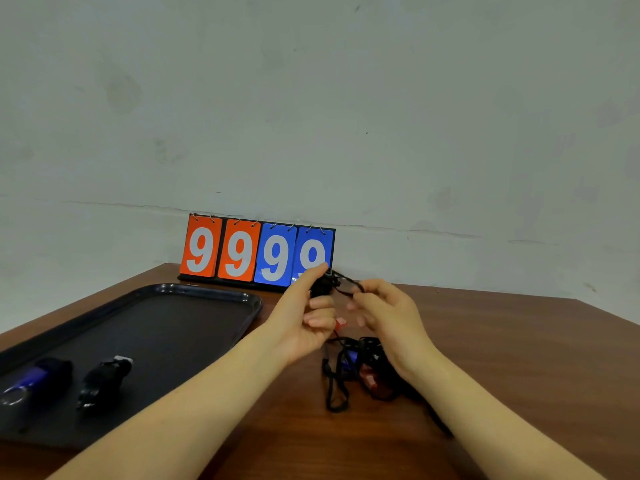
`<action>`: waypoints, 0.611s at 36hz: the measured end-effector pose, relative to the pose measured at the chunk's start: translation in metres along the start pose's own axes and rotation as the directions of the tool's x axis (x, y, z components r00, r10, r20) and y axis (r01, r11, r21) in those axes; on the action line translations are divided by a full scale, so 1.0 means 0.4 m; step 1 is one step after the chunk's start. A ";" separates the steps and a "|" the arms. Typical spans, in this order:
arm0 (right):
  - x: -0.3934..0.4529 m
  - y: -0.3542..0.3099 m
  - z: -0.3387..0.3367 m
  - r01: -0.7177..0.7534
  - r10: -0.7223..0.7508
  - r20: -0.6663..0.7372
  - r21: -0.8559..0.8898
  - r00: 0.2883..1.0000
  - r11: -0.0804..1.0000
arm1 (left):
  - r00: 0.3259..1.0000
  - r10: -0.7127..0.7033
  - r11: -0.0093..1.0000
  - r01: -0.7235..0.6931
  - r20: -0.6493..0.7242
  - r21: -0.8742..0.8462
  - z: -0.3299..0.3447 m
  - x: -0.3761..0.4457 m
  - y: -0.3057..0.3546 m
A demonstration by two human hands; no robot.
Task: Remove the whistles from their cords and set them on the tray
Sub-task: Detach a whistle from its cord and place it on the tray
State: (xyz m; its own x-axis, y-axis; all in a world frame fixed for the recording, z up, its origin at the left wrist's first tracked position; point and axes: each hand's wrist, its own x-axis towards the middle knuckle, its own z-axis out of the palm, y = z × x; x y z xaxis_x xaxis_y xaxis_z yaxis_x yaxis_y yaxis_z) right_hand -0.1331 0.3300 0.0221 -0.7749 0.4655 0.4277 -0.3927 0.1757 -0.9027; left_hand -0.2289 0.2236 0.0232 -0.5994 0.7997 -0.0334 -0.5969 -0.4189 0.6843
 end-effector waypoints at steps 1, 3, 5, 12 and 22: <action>-0.001 -0.007 0.000 -0.065 0.059 0.038 0.175 0.998 0.982 | 1.000 -0.002 1.000 0.002 0.004 -0.011 0.000 -0.001 0.001; 0.002 -0.013 -0.005 -0.194 0.152 0.131 0.421 0.980 0.886 | 1.000 -0.010 1.000 0.010 0.012 -0.004 0.002 -0.003 -0.003; 0.007 -0.010 -0.011 -0.291 0.215 0.199 0.557 0.956 0.778 | 0.999 -0.029 1.000 0.029 0.022 -0.007 0.006 -0.005 -0.011; 0.030 0.012 -0.026 -0.171 0.135 0.134 0.314 0.982 0.934 | 0.994 -0.082 0.995 0.085 0.065 -0.045 0.008 -0.011 -0.009; 0.023 0.023 -0.047 0.376 -0.361 0.189 -0.733 0.913 0.567 | 0.992 -0.098 0.995 0.095 0.074 0.044 0.008 -0.013 -0.020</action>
State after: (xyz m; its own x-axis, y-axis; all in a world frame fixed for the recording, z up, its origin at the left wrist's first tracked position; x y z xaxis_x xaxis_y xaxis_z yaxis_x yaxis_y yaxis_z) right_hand -0.1344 0.3523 0.0168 -0.6593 0.1978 0.7254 -0.1507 0.9104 -0.3853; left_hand -0.2192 0.2241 0.0203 -0.4972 0.8664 -0.0464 -0.6273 -0.3220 0.7092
